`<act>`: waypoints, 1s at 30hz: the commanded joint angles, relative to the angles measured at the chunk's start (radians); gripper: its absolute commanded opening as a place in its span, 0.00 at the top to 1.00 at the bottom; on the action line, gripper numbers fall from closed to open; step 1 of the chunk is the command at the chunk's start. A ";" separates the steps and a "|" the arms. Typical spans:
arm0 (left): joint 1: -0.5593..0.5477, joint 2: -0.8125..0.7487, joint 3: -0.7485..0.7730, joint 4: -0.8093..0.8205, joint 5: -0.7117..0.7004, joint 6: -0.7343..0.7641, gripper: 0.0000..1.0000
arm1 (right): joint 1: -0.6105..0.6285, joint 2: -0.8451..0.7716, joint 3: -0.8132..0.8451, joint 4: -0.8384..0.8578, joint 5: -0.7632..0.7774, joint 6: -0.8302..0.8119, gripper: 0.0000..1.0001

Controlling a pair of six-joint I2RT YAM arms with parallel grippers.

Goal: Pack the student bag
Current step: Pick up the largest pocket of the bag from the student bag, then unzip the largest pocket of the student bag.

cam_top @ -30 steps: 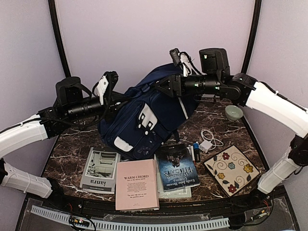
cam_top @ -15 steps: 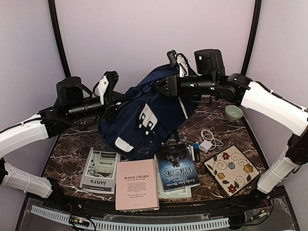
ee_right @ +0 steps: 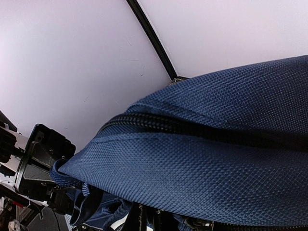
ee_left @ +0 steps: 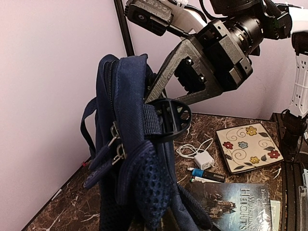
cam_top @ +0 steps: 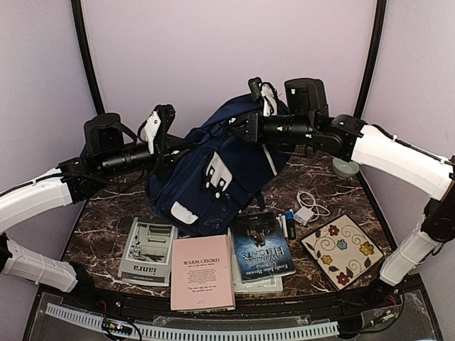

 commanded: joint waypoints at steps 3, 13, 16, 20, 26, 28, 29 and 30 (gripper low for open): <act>-0.004 -0.042 0.019 0.059 0.017 0.022 1.00 | -0.062 -0.025 -0.045 -0.034 0.048 -0.018 1.00; -0.004 -0.088 0.000 0.021 -0.055 0.118 1.00 | -0.261 -0.178 -0.100 -0.157 0.055 -0.094 1.00; -0.005 -0.088 -0.007 0.015 -0.075 0.139 1.00 | -0.292 -0.196 -0.105 -0.196 0.042 -0.126 1.00; -0.004 -0.096 -0.016 0.018 -0.072 0.152 1.00 | -0.318 -0.202 -0.085 -0.258 0.005 -0.194 1.00; -0.004 -0.070 0.030 -0.065 0.044 0.148 0.92 | -0.303 -0.154 -0.044 -0.273 -0.196 -0.243 1.00; -0.005 -0.057 0.055 -0.102 0.135 0.144 0.53 | -0.274 -0.134 -0.035 -0.274 -0.221 -0.262 1.00; -0.005 -0.056 0.070 -0.109 0.164 0.125 0.30 | -0.254 -0.127 -0.031 -0.273 -0.224 -0.272 1.00; -0.004 -0.058 0.094 -0.110 0.183 0.102 0.21 | -0.241 -0.122 -0.028 -0.270 -0.227 -0.278 1.00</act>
